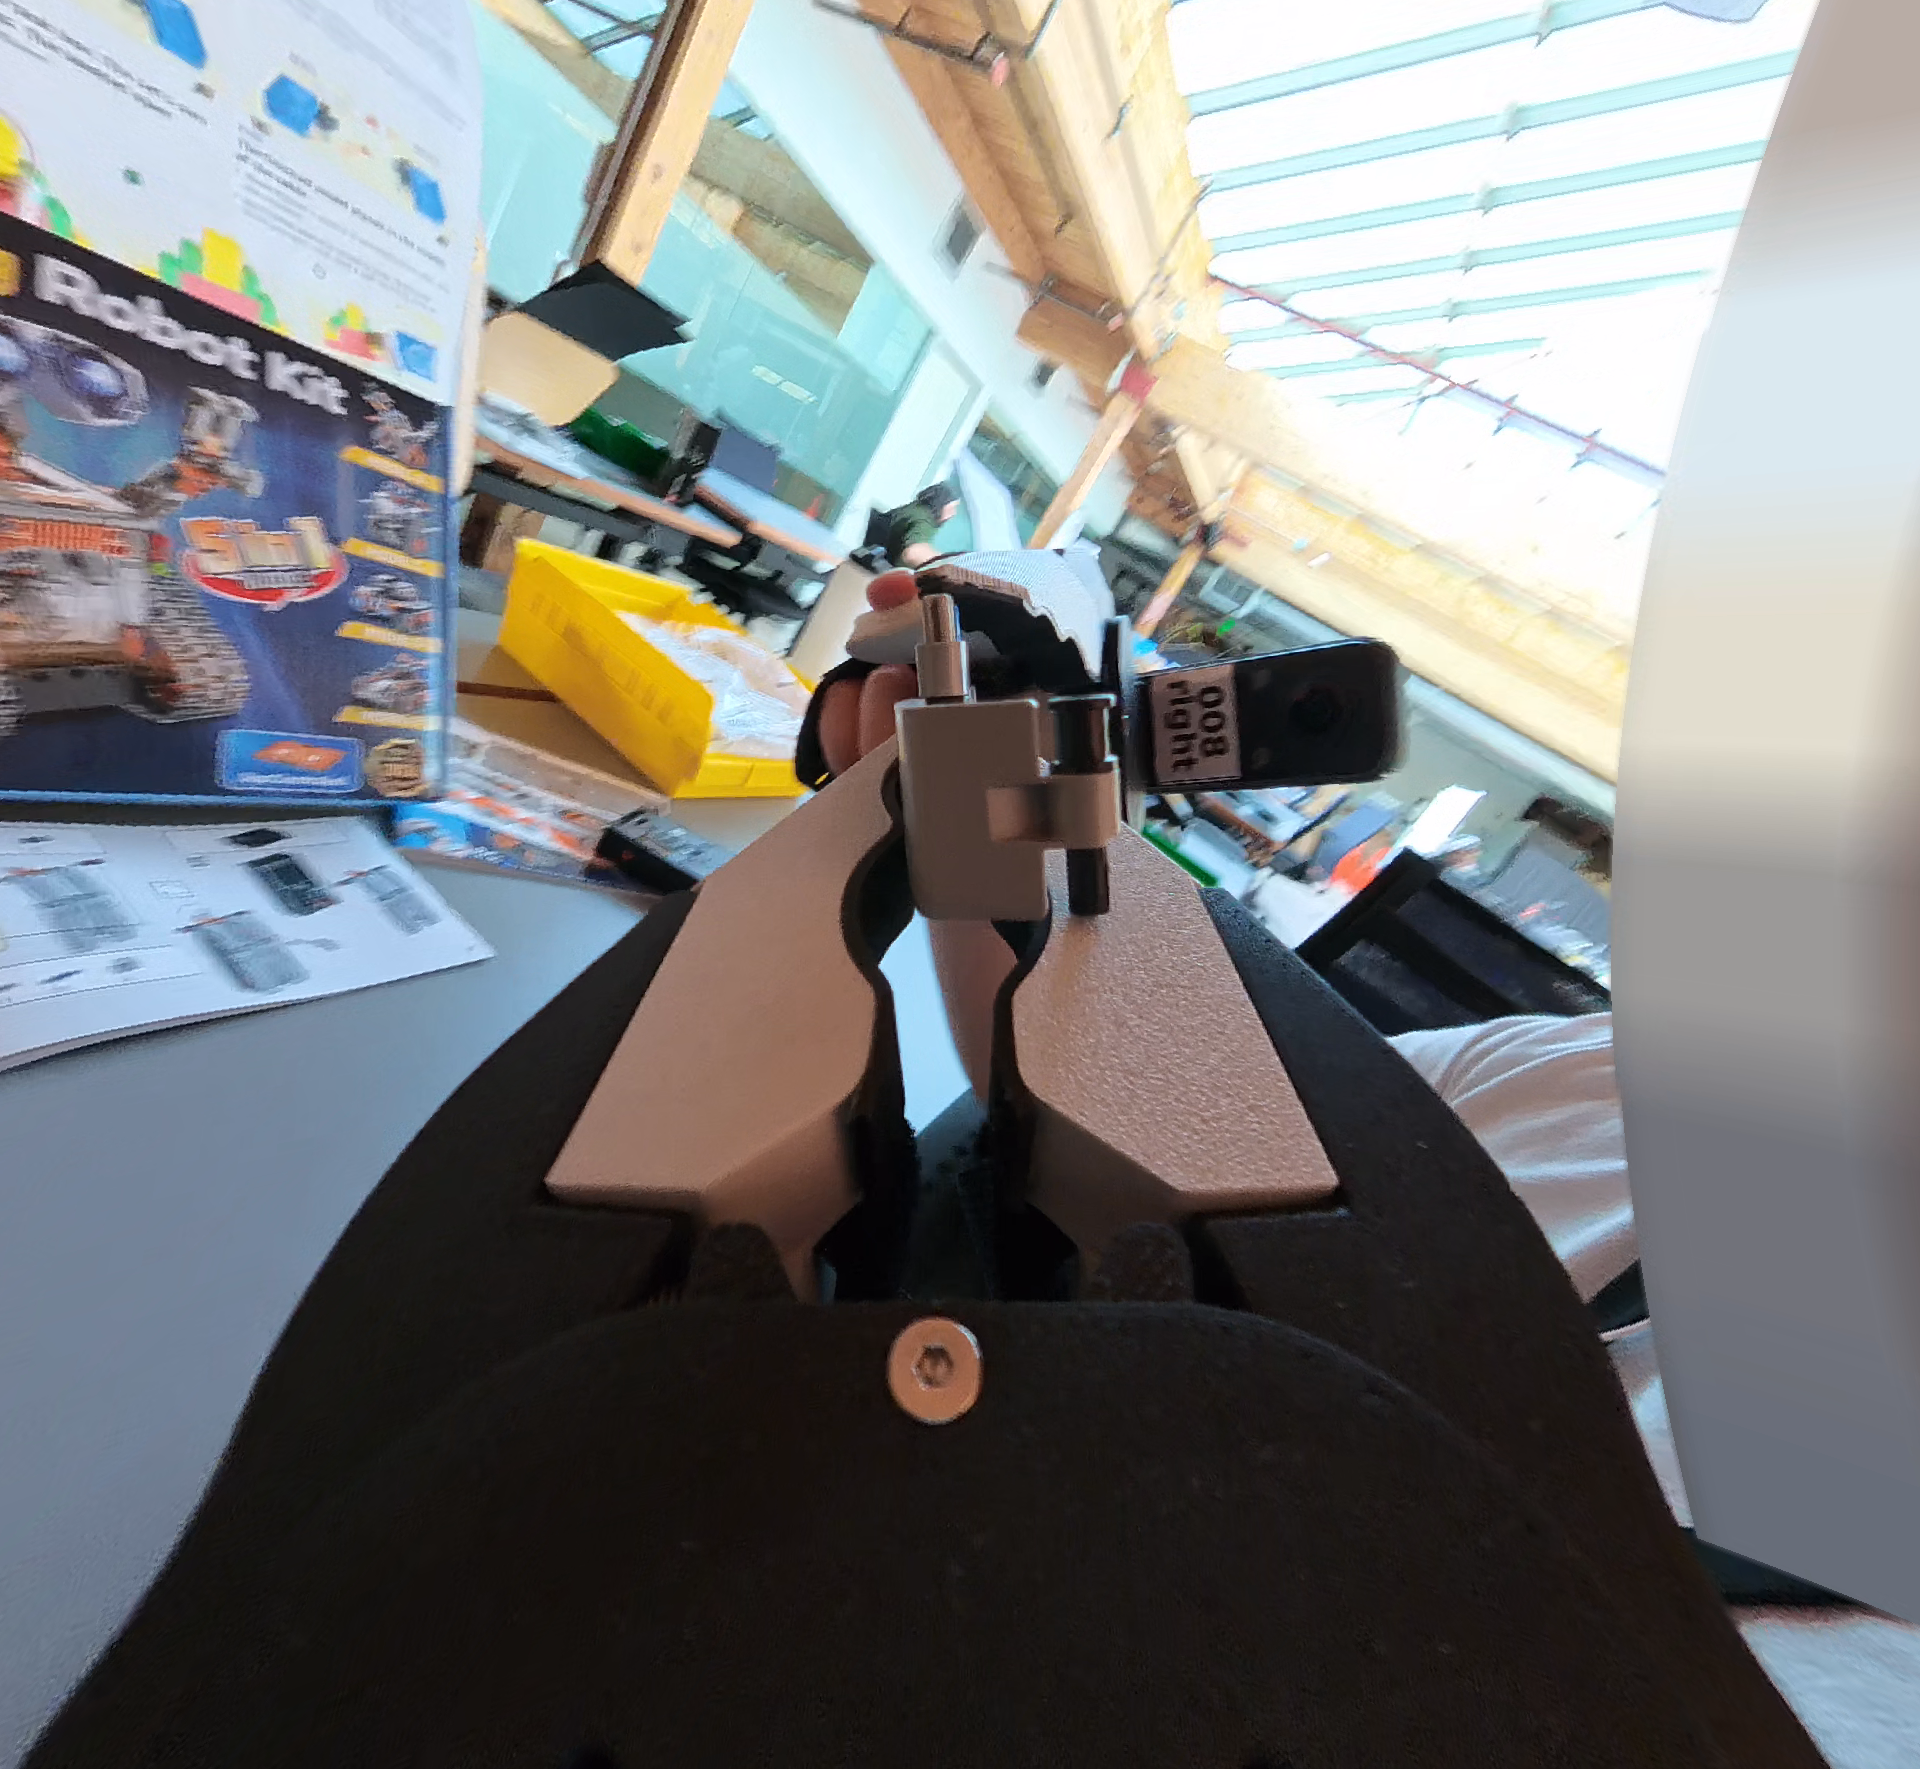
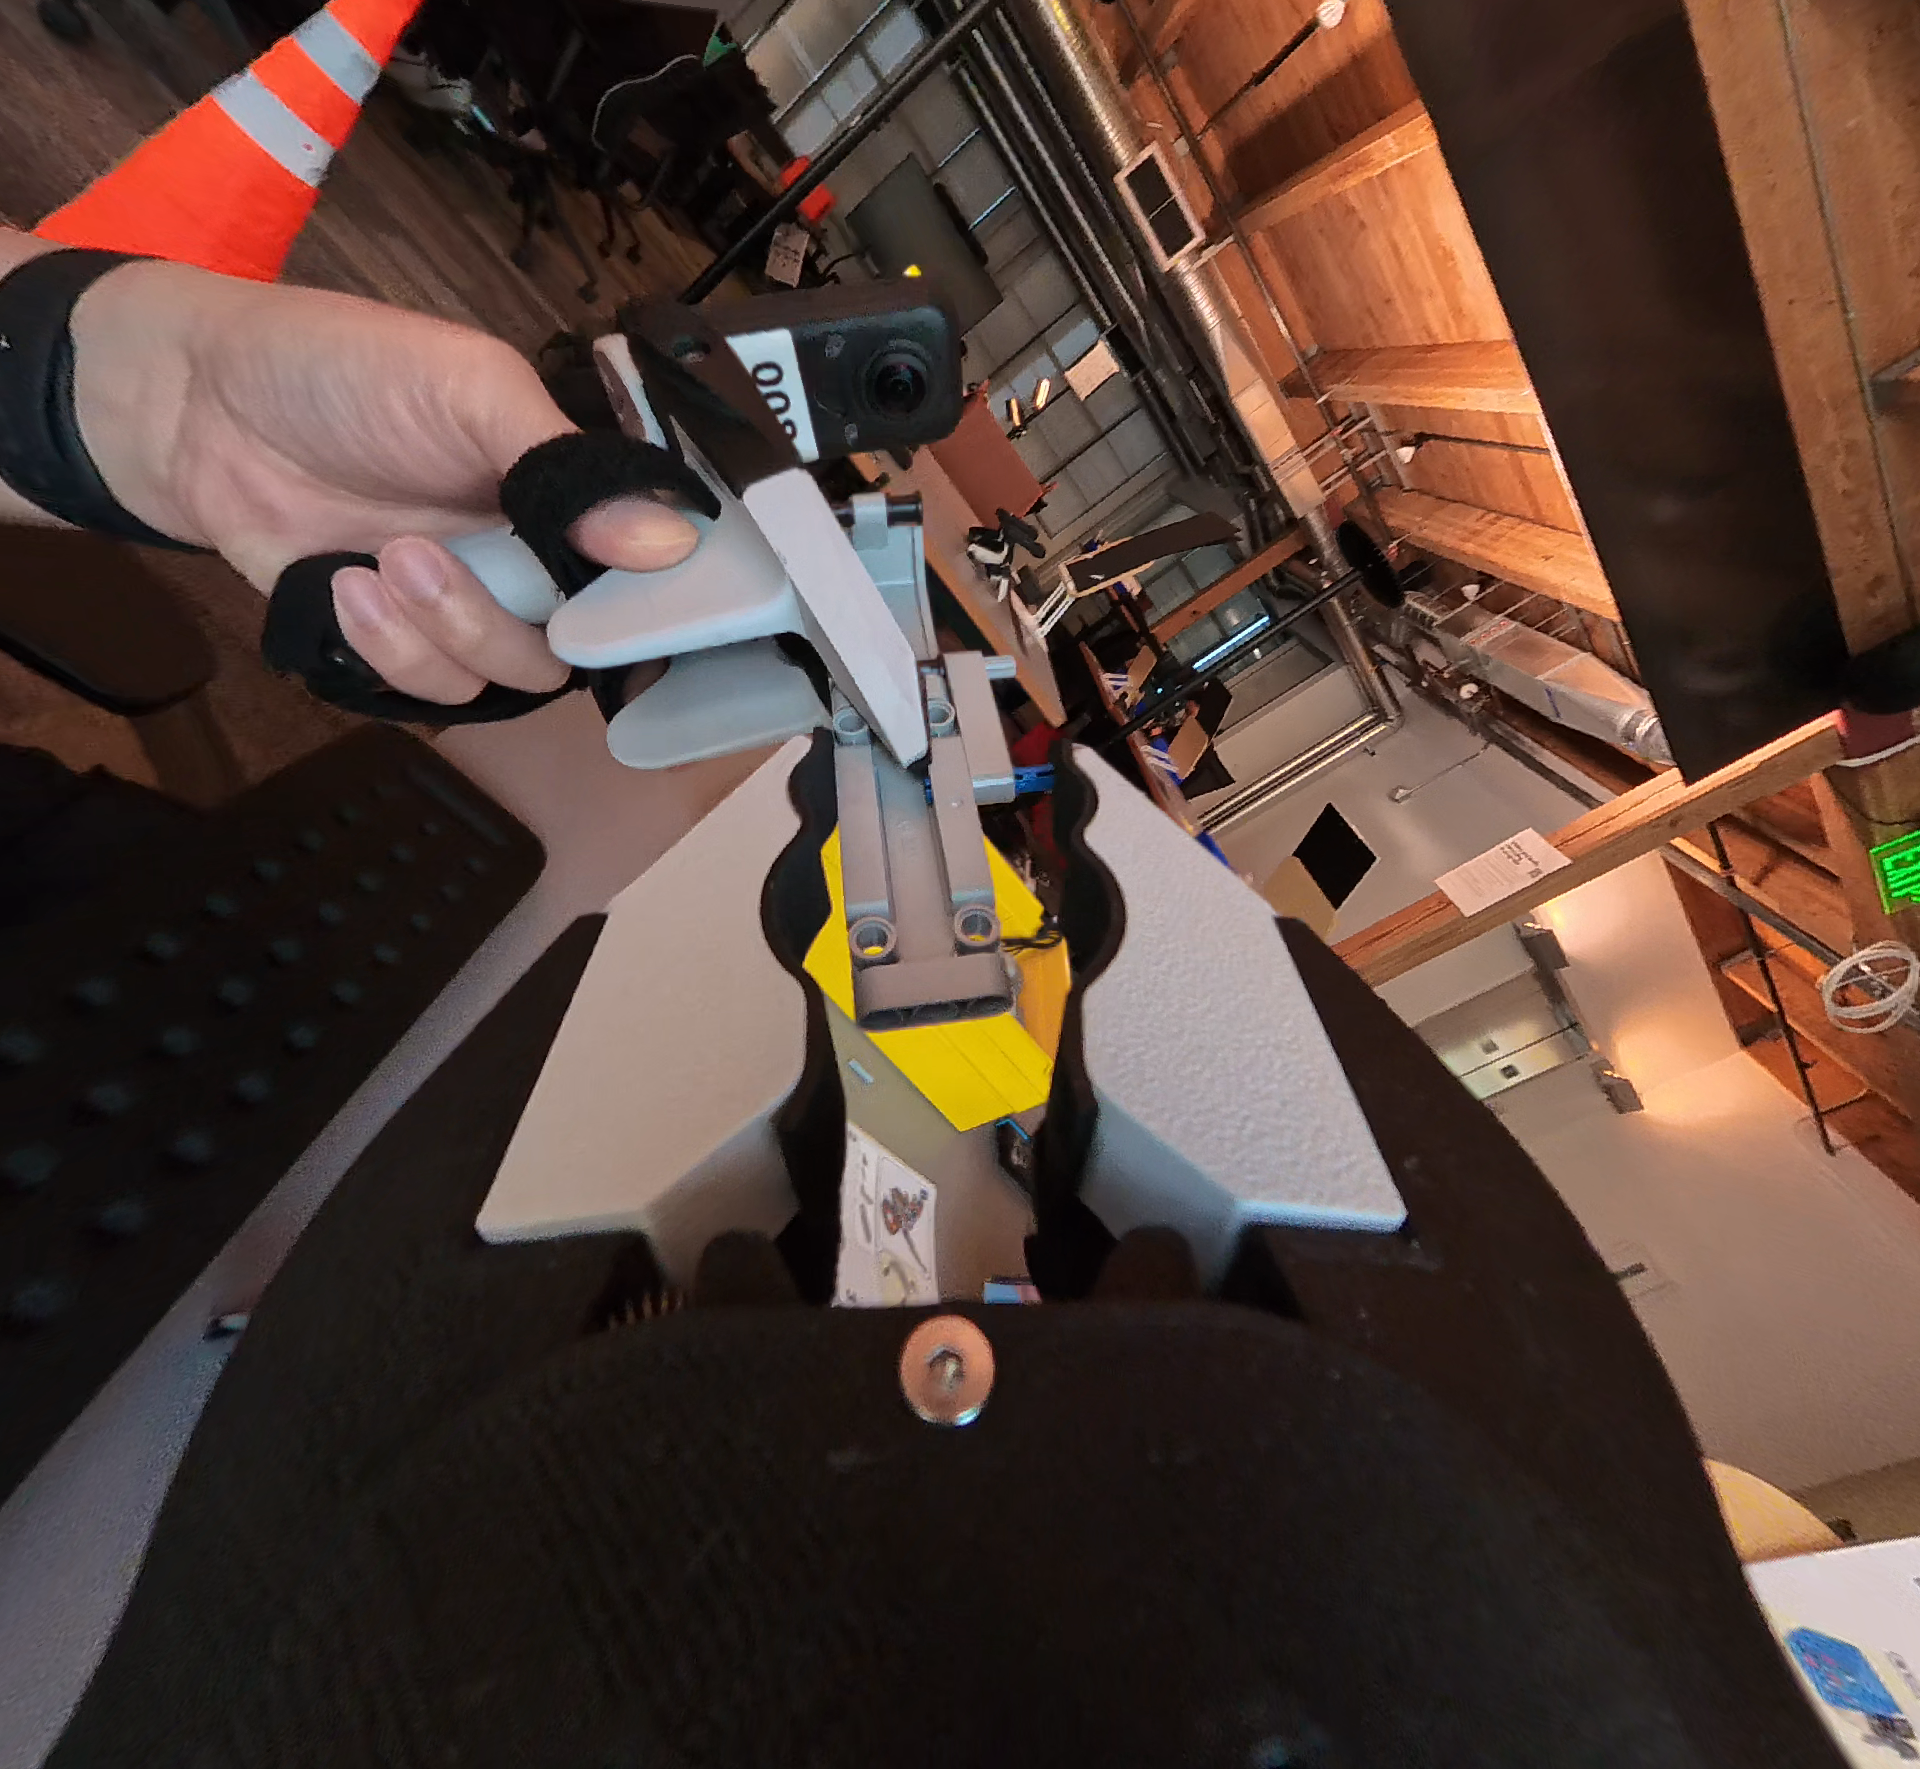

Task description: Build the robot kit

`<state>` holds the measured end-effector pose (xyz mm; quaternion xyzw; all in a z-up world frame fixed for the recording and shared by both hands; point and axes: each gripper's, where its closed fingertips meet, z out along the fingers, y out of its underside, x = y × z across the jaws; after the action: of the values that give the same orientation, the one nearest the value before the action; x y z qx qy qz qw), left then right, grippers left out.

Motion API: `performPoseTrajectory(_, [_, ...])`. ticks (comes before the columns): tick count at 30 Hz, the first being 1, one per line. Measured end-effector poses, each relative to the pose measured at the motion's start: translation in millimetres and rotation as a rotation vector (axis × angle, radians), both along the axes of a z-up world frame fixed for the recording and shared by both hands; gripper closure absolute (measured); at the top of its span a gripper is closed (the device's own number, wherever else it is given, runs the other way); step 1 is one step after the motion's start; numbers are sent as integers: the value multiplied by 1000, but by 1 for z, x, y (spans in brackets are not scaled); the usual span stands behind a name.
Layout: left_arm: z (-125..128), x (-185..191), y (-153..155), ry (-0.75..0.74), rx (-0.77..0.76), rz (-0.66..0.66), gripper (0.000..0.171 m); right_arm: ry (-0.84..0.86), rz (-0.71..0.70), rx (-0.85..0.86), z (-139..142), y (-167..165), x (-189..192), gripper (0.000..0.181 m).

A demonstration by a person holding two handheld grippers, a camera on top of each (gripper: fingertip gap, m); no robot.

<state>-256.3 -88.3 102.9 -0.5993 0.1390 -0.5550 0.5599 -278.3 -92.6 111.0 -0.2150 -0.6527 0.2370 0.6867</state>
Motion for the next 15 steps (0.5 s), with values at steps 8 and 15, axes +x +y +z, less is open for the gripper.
performPoseTrajectory(8, [1, -14, -6, 102, 376, 22, 166, -160, 179, -581, -7, 14, 15, 121])
performPoseTrajectory(15, [-29, -16, 4, 220, 452, -36, 166, -262, 182, -718, -39, 20, 6, 150])
